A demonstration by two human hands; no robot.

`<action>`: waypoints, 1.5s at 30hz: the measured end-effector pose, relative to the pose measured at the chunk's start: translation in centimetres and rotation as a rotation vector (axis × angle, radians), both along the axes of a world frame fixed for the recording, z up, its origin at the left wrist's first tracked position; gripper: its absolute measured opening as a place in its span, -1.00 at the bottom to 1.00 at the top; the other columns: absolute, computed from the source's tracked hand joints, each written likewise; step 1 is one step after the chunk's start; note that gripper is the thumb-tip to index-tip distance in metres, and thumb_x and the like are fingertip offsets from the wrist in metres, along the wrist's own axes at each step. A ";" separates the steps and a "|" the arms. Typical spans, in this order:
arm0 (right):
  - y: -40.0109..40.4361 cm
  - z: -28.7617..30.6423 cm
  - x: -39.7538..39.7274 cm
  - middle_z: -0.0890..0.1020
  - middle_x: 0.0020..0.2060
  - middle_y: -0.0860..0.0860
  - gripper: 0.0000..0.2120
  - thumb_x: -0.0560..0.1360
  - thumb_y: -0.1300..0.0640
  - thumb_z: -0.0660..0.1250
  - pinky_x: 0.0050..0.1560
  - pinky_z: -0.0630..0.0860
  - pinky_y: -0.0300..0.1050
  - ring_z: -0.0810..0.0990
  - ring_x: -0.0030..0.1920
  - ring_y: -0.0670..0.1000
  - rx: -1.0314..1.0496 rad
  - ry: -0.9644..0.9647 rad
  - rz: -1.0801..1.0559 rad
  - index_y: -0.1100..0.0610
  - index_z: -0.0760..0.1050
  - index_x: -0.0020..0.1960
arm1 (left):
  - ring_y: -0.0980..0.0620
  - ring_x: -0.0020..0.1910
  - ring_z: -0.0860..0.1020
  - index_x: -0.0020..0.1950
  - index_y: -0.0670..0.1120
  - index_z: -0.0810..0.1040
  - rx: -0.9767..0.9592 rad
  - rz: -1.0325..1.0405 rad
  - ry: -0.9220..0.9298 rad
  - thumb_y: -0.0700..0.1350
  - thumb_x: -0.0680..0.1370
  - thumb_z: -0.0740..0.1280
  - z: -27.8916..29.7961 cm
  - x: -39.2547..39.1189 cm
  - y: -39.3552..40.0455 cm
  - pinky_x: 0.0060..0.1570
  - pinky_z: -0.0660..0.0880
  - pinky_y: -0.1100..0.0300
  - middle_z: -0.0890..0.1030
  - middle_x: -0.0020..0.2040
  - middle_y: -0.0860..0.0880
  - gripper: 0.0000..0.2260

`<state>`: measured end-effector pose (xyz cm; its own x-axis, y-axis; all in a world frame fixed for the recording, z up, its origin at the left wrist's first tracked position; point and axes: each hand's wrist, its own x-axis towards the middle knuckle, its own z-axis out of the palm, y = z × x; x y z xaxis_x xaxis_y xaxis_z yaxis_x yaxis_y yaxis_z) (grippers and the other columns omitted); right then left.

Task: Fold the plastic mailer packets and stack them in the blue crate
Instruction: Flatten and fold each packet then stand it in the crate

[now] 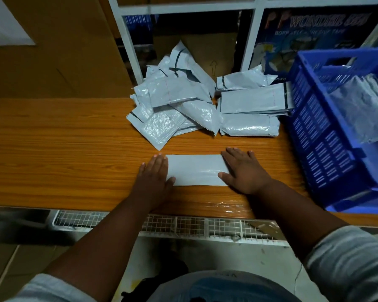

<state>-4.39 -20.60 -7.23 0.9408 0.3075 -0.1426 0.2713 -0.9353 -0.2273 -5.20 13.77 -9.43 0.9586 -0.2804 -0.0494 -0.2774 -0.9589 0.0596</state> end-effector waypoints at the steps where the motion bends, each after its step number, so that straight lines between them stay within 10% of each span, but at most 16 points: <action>1: 0.7 0.7 0.4 0.17 0.70 0.05 -0.19 0.64 -0.39 0.19 0.66 -0.07 0.35 0.09 0.70 0.12 0.027 -0.021 0.015 -0.01 0.08 0.73 | -0.26 0.66 0.24 0.70 -0.16 0.20 0.007 0.002 -0.006 0.29 0.68 -0.03 0.7 -0.2 -0.4 0.57 0.25 -0.34 0.25 0.68 -0.26 -0.27; 8: 8.0 2.8 4.1 0.52 0.32 0.12 -0.04 0.37 -0.39 0.52 0.24 0.51 0.18 0.48 0.31 0.21 -0.152 0.016 0.082 0.00 0.25 0.59 | -0.22 0.16 0.58 0.40 -0.11 0.51 0.025 -0.091 -0.129 0.15 0.63 0.16 6.6 0.5 -3.2 0.07 0.58 -0.11 0.57 0.28 -0.18 -0.53; 11: 7.8 4.3 5.6 0.57 0.23 0.10 -0.23 0.35 -0.37 0.57 0.17 0.54 0.12 0.53 0.26 0.21 -0.163 0.176 -0.027 0.05 0.48 0.38 | -0.13 -0.13 0.56 -0.09 0.00 0.46 0.010 -0.107 -0.106 0.09 0.66 0.16 9.0 1.9 -3.8 -0.21 0.38 0.04 0.56 -0.11 -0.05 -0.77; 15: 4.7 7.2 6.1 0.63 0.11 0.04 -0.49 0.47 -0.25 0.56 0.03 0.47 -0.04 0.58 0.11 0.09 0.094 0.309 -0.154 0.05 0.59 0.26 | -0.08 -0.24 0.50 -0.18 -0.01 0.44 -0.037 -0.155 -0.149 0.05 0.67 0.22 10.9 4.5 -5.7 -0.27 0.25 0.07 0.46 -0.26 0.01 -0.74; 24: -1.8 19.3 8.2 0.42 -0.35 0.06 -0.54 0.58 -0.15 0.47 -0.26 0.33 -0.02 0.44 -0.29 0.03 0.343 0.112 -0.510 0.09 0.37 -0.29 | -0.01 -0.11 0.55 -0.01 0.01 0.60 -0.297 -0.371 -0.171 0.11 0.72 0.20 15.9 11.5 -13.0 -0.11 0.45 0.09 0.58 -0.13 0.04 -0.72; 36: -7.6 26.1 7.7 0.74 -0.11 0.15 -0.70 0.54 -0.10 0.44 0.04 0.66 0.10 0.73 -0.05 0.13 0.276 -0.074 -0.977 0.14 0.69 0.04 | -0.09 -0.07 0.62 0.06 0.01 0.66 -0.505 -0.722 -0.238 0.10 0.71 0.21 19.3 17.9 -23.8 -0.16 0.49 0.07 0.68 -0.03 -0.03 -0.72; 45: -20.4 27.8 7.4 0.70 -0.17 0.07 -0.81 0.55 -0.04 0.45 -0.16 0.56 -0.03 0.69 -0.12 0.10 0.261 -0.186 -1.028 0.09 0.65 -0.04 | -0.03 -0.11 0.56 -0.03 0.02 0.57 -0.506 -0.707 -0.218 0.22 0.69 0.20 19.0 17.2 -33.5 -0.19 0.47 0.05 0.60 -0.09 0.03 -0.67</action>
